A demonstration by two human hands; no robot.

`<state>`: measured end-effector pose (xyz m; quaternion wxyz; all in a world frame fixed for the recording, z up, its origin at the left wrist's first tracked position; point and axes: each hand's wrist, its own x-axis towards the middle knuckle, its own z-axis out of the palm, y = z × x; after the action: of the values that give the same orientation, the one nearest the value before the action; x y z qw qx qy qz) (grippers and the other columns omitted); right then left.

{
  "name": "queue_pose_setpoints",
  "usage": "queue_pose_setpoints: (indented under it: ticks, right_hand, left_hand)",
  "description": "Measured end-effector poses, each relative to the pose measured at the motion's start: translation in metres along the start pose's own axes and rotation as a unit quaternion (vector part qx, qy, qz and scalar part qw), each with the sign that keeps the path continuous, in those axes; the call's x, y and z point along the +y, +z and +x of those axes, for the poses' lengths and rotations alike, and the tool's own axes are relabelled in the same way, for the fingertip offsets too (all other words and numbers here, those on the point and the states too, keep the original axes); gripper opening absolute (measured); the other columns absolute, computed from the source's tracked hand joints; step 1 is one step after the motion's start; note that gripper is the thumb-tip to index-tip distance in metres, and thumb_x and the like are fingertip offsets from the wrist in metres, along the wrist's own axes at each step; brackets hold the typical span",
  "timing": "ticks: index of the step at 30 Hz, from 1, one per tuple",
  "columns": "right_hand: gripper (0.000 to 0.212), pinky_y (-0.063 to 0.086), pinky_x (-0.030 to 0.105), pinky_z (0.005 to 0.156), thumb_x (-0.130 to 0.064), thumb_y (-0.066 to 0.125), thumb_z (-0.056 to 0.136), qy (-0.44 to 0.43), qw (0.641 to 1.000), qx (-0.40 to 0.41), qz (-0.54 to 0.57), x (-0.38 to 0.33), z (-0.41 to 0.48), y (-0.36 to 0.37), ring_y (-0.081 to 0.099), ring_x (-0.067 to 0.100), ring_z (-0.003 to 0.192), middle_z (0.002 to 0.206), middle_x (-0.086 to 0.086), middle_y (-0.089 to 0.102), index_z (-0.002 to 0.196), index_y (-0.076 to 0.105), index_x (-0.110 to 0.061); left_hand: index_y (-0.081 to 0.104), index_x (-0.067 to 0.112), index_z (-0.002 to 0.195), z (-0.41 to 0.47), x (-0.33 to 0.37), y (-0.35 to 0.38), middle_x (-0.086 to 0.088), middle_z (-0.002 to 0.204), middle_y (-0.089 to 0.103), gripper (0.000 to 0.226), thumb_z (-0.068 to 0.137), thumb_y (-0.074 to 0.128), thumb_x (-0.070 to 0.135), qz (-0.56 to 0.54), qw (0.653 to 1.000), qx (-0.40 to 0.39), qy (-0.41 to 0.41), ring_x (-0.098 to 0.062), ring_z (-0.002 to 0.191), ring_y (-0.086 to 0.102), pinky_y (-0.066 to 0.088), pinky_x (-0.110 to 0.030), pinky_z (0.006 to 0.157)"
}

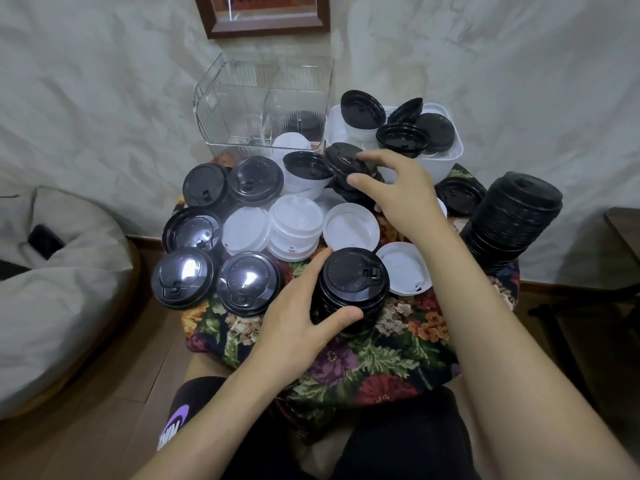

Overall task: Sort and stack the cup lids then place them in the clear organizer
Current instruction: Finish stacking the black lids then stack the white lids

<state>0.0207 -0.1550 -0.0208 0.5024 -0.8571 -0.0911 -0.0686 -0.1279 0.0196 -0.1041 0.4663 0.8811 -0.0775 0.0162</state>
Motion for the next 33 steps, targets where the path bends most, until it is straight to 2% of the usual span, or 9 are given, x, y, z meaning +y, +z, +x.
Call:
queue_pose_setpoints:
  ticks: [3, 6, 9, 13, 19, 22, 24, 29, 33]
  right_hand:
    - [0.032, 0.054, 0.020, 0.073, -0.030, 0.080, 0.091, 0.011, 0.997, -0.032, 0.064, -0.004, -0.045, -0.022, 0.068, 0.005, 0.082, 0.112, -0.019, 0.072, 0.122, 0.073, -0.032]
    - [0.033, 0.049, 0.018, 0.063, -0.028, 0.081, 0.089, 0.016, 0.994, -0.090, 0.062, 0.000, -0.088, -0.034, 0.058, 0.009, 0.062, 0.103, -0.023, 0.073, 0.120, 0.074, -0.035]
    - [0.034, 0.050, 0.025, 0.069, -0.035, 0.082, 0.086, 0.015, 0.992, -0.125, 0.030, 0.010, -0.113, -0.035, 0.054, 0.012, 0.063, 0.126, -0.023, 0.067, 0.117, 0.073, -0.046]
    - [0.039, 0.049, 0.023, 0.075, -0.040, 0.084, 0.083, 0.021, 0.988, -0.149, -0.025, 0.020, -0.126, -0.030, 0.059, 0.009, 0.067, 0.137, -0.030, 0.052, 0.119, 0.070, -0.050]
    - [0.040, 0.049, 0.028, 0.083, -0.043, 0.080, 0.087, 0.026, 0.985, -0.168, -0.041, 0.020, -0.132, -0.025, 0.062, 0.012, 0.069, 0.143, -0.038, 0.040, 0.123, 0.065, -0.052]
    - [0.036, 0.051, 0.031, 0.084, -0.049, 0.077, 0.088, 0.026, 0.986, -0.160, -0.036, 0.018, -0.135, -0.025, 0.062, 0.012, 0.070, 0.143, -0.039, 0.039, 0.121, 0.065, -0.055]
    - [0.033, 0.053, 0.034, 0.085, -0.049, 0.075, 0.089, 0.022, 0.987, -0.153, -0.039, 0.018, -0.136, -0.024, 0.060, 0.013, 0.070, 0.143, -0.039, 0.040, 0.120, 0.065, -0.055]
    - [0.035, 0.054, 0.033, 0.082, -0.043, 0.077, 0.090, 0.021, 0.988, -0.147, -0.028, 0.018, -0.137, -0.023, 0.061, 0.015, 0.071, 0.142, -0.037, 0.044, 0.121, 0.065, -0.054]
    - [0.050, 0.053, 0.034, 0.077, -0.037, 0.080, 0.089, 0.026, 0.989, -0.142, -0.003, 0.018, -0.138, -0.022, 0.061, 0.013, 0.070, 0.130, -0.037, 0.050, 0.133, 0.059, -0.049]
  left_hand:
    - [0.017, 0.053, 0.159, 0.000, 0.000, 0.001, 0.031, 0.156, 0.040, 0.091, 0.083, 0.059, 0.080, -0.001, 1.000, 0.002, 0.005, 0.006, 0.143, 0.039, 0.038, -0.034, 0.116]
    - [0.015, 0.053, 0.160, 0.000, 0.001, 0.000, 0.031, 0.155, 0.041, 0.092, 0.083, 0.058, 0.080, -0.006, 1.000, 0.002, 0.008, 0.006, 0.143, 0.039, 0.039, -0.032, 0.115]
    - [0.019, 0.053, 0.159, 0.000, 0.002, -0.001, 0.034, 0.146, 0.050, 0.089, 0.083, 0.060, 0.077, -0.014, 1.000, 0.004, 0.011, 0.009, 0.136, 0.045, 0.042, -0.027, 0.109]
    - [0.017, 0.050, 0.161, 0.000, 0.001, 0.000, 0.026, 0.153, 0.048, 0.097, 0.080, 0.060, 0.081, -0.015, 1.000, 0.007, -0.001, 0.004, 0.141, 0.043, 0.041, -0.035, 0.115]
    - [0.002, 0.069, 0.152, -0.001, 0.001, -0.002, 0.053, 0.139, 0.039, 0.095, 0.080, 0.064, 0.076, -0.034, 0.999, 0.003, 0.008, 0.023, 0.135, 0.034, 0.031, -0.006, 0.105]
    - [0.006, 0.062, 0.157, -0.002, 0.001, -0.002, 0.034, 0.151, 0.044, 0.093, 0.083, 0.060, 0.078, -0.040, 0.999, -0.003, 0.011, 0.008, 0.142, 0.039, 0.038, -0.030, 0.117]
    - [0.011, 0.062, 0.157, -0.003, 0.001, -0.003, 0.027, 0.155, 0.045, 0.087, 0.083, 0.050, 0.086, -0.044, 0.999, -0.003, 0.010, 0.003, 0.143, 0.041, 0.039, -0.042, 0.118]
    - [0.018, 0.063, 0.154, -0.005, 0.003, -0.003, 0.028, 0.152, 0.048, 0.076, 0.087, 0.049, 0.081, -0.044, 0.999, 0.007, 0.000, 0.005, 0.139, 0.044, 0.040, -0.038, 0.117]
    - [0.021, 0.060, 0.155, -0.004, 0.003, -0.003, 0.027, 0.150, 0.050, 0.076, 0.087, 0.051, 0.078, -0.037, 0.999, 0.007, 0.001, 0.006, 0.137, 0.045, 0.041, -0.033, 0.114]
